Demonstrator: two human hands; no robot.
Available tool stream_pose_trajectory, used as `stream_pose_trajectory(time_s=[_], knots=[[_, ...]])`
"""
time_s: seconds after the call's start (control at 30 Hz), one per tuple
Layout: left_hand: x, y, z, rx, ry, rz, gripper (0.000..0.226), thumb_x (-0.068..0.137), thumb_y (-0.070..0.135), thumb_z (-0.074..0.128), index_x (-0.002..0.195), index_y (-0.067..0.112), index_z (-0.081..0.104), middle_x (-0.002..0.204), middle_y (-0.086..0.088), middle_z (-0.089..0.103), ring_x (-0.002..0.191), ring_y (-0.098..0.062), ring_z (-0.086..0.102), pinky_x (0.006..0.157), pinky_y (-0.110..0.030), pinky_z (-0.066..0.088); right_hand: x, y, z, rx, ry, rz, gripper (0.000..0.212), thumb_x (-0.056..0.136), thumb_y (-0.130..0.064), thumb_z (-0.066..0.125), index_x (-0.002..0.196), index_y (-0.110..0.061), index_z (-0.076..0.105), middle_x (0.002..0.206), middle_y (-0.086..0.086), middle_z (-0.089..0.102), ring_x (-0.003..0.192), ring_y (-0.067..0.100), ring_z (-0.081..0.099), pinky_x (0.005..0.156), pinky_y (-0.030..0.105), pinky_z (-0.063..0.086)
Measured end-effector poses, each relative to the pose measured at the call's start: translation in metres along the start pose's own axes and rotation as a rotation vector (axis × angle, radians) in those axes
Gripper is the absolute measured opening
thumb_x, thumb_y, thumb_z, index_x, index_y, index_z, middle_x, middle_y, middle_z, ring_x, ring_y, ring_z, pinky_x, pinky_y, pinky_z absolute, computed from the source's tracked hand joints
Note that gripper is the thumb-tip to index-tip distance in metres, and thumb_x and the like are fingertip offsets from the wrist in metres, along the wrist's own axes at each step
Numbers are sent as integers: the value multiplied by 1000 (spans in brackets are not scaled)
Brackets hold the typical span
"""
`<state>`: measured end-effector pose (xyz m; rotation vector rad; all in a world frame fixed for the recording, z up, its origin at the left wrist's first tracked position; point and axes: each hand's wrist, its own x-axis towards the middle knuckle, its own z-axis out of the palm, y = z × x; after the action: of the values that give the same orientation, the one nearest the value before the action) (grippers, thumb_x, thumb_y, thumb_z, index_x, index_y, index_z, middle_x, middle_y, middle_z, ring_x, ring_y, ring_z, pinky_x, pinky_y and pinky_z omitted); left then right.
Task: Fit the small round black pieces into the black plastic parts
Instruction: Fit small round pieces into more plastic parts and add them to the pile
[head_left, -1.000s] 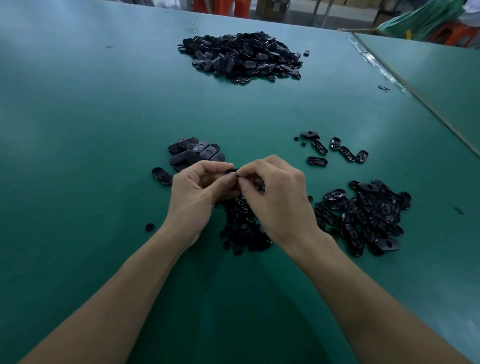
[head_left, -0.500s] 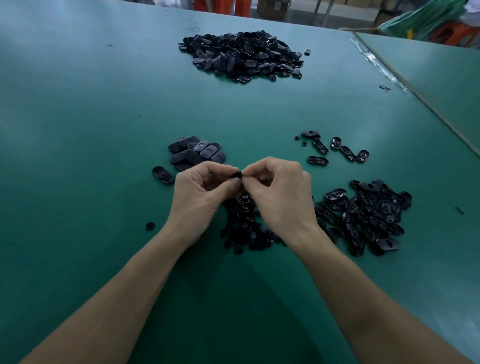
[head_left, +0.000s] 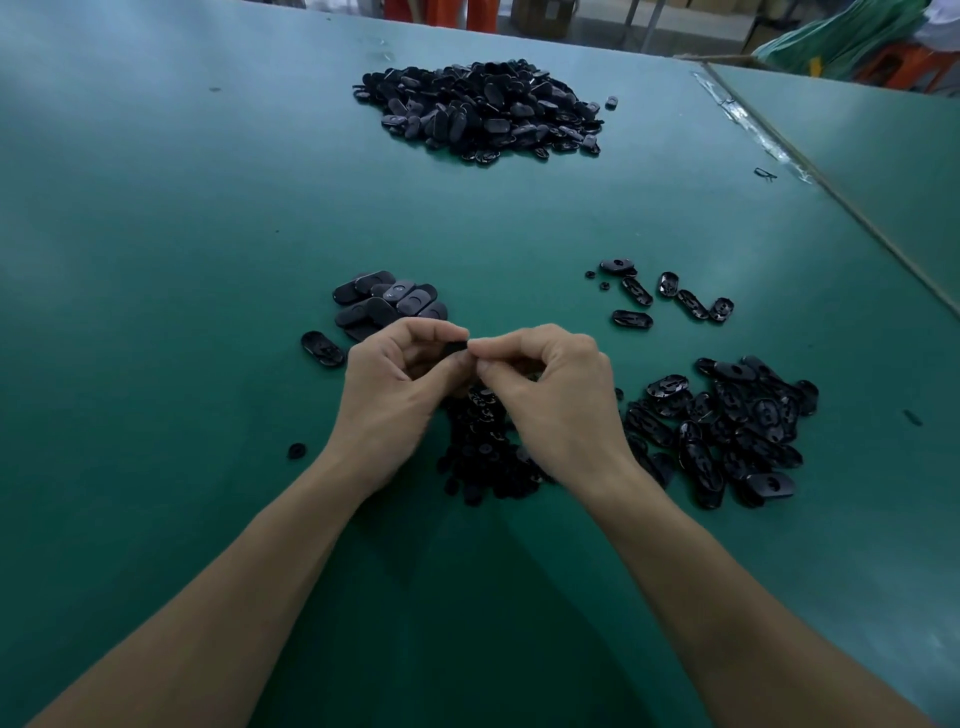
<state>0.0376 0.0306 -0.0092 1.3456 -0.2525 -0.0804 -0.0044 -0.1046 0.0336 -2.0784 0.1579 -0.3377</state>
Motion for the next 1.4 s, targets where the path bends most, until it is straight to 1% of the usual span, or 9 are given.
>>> stream_pose_trajectory(time_s=[0.1,0.17,0.27,0.4,0.67,0.97,1.17,1.3,1.4], knots=[[0,-1,1,10,6,-8,22,87,-6,69,91,15,67,75,2,75,67,-6,69,63,-16,54,6,5,-8,-8,-36,6,21,85,-13,75,97,-30,77,88,-9,66,72,-2,62,69,8,45],[0,-1,1,6,6,-16,22,87,-6,70,92,15,67,74,1,75,66,-7,70,61,-16,53,10,7,-14,57,-105,49,23,85,-13,76,102,-28,75,83,-9,68,75,2,66,77,17,54],[0,-1,0,-6,-11,-31,21,86,-6,70,93,14,68,75,-1,75,67,-9,71,61,-16,54,17,9,-21,57,-190,40,16,83,-11,77,96,-21,77,83,-5,75,81,8,72,86,33,59],[1,1,0,-5,-39,-55,19,84,-5,71,91,12,70,76,-2,76,67,-10,71,62,-17,55,23,11,-27,29,-258,21,11,82,-11,79,89,-19,76,81,-1,77,80,12,73,86,39,59],[2,2,0,-23,-40,-75,18,83,-6,71,92,10,70,74,-3,76,65,-11,72,62,-17,55,27,10,-28,-2,-292,5,10,83,-12,77,86,-22,75,73,-4,75,71,5,71,72,24,57],[1,3,2,7,-29,-81,17,82,-8,72,91,7,71,76,-5,77,65,-12,72,63,-19,57,26,9,-22,-58,-222,27,10,78,-14,75,77,-23,74,68,-8,73,65,-1,68,68,21,55],[-1,4,1,24,54,-86,19,78,-9,76,79,10,73,67,-10,73,60,-20,70,58,-23,57,28,12,-26,-2,-320,14,12,81,-10,76,83,-22,76,65,-14,71,61,-3,65,60,12,46],[0,4,1,47,43,-81,17,78,-7,77,80,9,73,66,-9,73,59,-18,70,58,-23,57,29,13,-25,8,-342,22,15,83,-8,75,83,-23,75,65,-9,71,60,1,65,61,14,47],[-1,5,0,-8,7,-95,15,72,5,78,85,6,72,68,-9,74,61,-16,71,59,-20,56,29,14,-26,61,-325,49,12,82,-9,76,83,-21,76,68,-4,73,63,7,68,62,19,49]])
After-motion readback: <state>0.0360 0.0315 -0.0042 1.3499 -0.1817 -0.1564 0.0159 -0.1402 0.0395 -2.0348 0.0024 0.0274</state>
